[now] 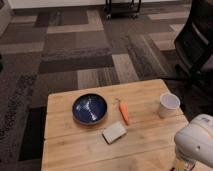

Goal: Push the eraser across the table

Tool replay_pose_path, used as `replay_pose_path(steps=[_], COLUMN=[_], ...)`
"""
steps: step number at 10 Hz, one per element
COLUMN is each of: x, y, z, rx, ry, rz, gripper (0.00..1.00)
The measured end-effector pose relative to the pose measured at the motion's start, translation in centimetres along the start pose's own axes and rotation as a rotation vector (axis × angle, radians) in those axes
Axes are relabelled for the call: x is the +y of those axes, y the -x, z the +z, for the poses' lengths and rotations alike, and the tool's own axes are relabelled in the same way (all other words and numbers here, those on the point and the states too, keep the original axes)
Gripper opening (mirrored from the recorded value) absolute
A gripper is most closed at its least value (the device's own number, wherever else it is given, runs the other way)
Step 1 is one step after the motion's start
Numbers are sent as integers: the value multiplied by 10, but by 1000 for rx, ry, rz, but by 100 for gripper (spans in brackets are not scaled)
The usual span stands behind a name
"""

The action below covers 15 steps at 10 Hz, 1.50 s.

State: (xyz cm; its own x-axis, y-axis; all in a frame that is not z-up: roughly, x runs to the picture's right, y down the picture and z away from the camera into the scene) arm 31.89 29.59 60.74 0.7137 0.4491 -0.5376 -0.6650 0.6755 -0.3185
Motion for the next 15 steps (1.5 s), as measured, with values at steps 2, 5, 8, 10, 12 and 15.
replay_pose_path(steps=[2, 5, 8, 10, 12, 15], x=[8, 3, -1, -1, -1, 17], y=[17, 19, 10, 0, -9, -29], z=[13, 38, 53, 60, 63, 59], rx=[-60, -130, -163, -176, -181, -162], ry=[38, 79, 95, 104, 112, 151], rz=[19, 28, 41, 48, 51, 64], gripper=[65, 65, 65, 65, 65, 65])
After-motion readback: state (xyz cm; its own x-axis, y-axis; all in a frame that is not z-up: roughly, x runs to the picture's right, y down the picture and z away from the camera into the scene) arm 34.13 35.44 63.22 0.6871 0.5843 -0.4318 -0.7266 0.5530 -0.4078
